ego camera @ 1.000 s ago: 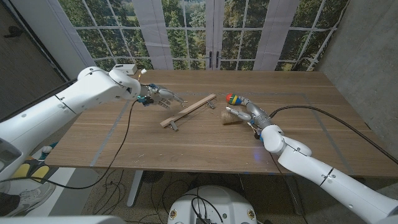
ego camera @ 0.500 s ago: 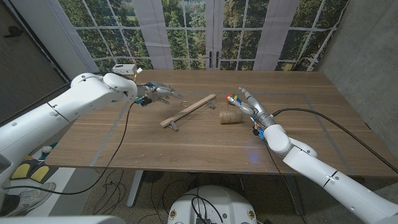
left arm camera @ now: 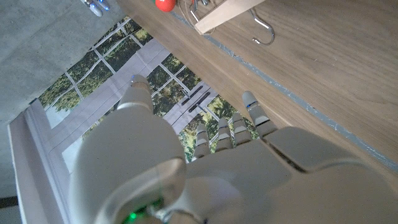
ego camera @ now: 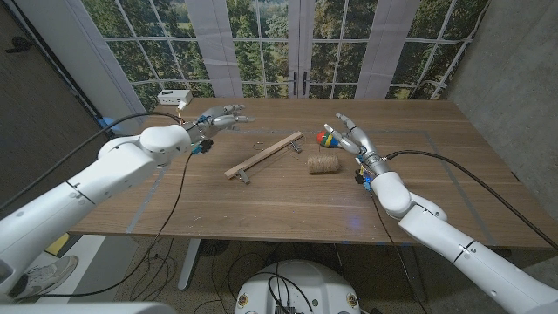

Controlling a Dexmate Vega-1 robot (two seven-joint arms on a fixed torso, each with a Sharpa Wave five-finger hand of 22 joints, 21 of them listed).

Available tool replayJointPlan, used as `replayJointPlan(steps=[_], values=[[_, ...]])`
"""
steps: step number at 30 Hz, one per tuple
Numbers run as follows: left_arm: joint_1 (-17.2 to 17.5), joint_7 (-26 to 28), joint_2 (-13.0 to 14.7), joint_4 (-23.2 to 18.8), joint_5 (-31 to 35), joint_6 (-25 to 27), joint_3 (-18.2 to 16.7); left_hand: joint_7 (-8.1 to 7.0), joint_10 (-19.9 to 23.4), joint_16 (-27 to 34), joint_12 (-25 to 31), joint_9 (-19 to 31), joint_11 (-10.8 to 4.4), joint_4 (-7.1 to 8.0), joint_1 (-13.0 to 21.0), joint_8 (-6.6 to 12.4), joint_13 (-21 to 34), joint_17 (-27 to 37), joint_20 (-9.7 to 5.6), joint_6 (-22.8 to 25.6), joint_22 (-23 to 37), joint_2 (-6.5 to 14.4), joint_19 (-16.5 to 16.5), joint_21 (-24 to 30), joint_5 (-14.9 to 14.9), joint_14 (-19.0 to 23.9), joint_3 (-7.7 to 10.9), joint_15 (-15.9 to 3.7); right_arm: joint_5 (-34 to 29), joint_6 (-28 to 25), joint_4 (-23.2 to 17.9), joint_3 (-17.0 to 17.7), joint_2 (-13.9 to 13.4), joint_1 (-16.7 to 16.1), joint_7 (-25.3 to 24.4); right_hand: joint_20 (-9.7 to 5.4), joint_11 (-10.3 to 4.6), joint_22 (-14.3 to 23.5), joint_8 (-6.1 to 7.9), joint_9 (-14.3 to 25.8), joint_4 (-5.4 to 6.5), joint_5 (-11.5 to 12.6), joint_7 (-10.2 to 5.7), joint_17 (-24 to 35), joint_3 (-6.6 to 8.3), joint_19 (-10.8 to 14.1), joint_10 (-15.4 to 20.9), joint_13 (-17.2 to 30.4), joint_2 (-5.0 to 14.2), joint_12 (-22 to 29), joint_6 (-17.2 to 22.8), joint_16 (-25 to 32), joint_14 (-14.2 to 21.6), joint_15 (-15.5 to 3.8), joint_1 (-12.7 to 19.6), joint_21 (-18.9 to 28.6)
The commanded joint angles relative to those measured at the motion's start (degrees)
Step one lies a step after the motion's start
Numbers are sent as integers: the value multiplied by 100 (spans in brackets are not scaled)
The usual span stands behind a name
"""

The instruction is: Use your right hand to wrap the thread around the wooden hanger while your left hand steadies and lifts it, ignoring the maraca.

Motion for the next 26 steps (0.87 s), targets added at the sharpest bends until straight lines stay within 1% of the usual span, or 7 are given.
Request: replayJointPlan(steps=[1, 2, 9, 13, 17, 21, 26], values=[[805, -324, -779, 1030, -92, -2290, -461, -64, -39, -105, -67, -1, -67, 146, -325, -39, -65, 10, -124, 81, 7, 20, -111, -119, -24, -180, -120, -41, 250, 711, 66, 258, 146, -114, -199, -151, -30, -7, 47, -5, 9, 31, -69, -117, 5, 321, 187, -4, 118, 28, 180, 45, 206, -16, -1, 26], [800, -429, -847, 1135, -128, -2466, -458, -124, -114, -139, -118, -4, -143, 213, -476, -67, -103, 7, -252, 94, 3, 27, -141, -172, -20, -255, -173, -82, 273, 769, 79, 276, 160, -119, -197, -187, -51, -9, 50, -6, 17, 30, -72, -139, 6, 371, 210, -7, 134, 27, 213, 42, 221, -22, -13, 25], [573, -1465, -1002, 1659, -525, -3032, -339, -390, -418, -257, -304, -29, -436, 457, -967, -209, -251, -14, -450, -91, -17, 264, -394, -469, 25, -695, -252, -245, 409, 998, 81, 408, 232, -177, -182, -234, -26, -17, 66, -10, 80, 22, -55, -224, 2, 581, 365, -18, 225, 45, 373, 57, 340, -19, -126, 14], [615, -1762, -1266, 1953, -881, -3353, -356, -349, -586, -260, -362, -48, -592, 664, -1257, -236, -314, -12, -551, -238, -24, 626, -630, -706, 91, -974, -201, -418, 660, 1153, 57, 534, 271, -258, -110, -169, 27, -23, 50, -11, 131, 17, -38, -278, 4, 681, 468, -22, 312, 56, 410, 55, 386, 37, -226, -10], [701, -1953, -1259, 2045, -1142, -3303, -398, -275, -594, -223, -354, -49, -560, 967, -1581, -236, -336, -6, -538, -326, -17, 896, -718, -826, 181, -1017, -150, -437, 562, 1008, -170, 625, 337, -444, -369, 7, 52, -25, 37, -12, 172, 10, -15, -337, 1, 575, 578, -26, 394, 65, 454, 42, 412, 35, -334, -116], [812, -1807, -1320, 2262, -1074, -3392, -431, -212, -667, -226, -372, -52, -523, 1339, -1896, -243, -344, -4, -583, -414, -3, 975, -826, -929, 316, -1103, -39, -497, 396, 728, -446, 593, 415, -557, -552, -2, 74, -24, 35, -14, 175, 6, 13, -396, 3, 553, 699, -29, 443, 81, 514, 45, 480, -60, -384, -182], [881, -1988, -1497, 2667, -1282, -3649, -505, -178, -989, -269, -434, -60, -560, 1582, -2187, -294, -347, -19, -671, -788, -8, 923, -979, -1087, 481, -1345, 139, -531, 352, 714, -599, 447, 544, -494, -500, -24, 70, -22, 28, -16, 167, 6, 13, -420, 9, 568, 716, -29, 462, 76, 521, 41, 495, -75, -384, -196]])
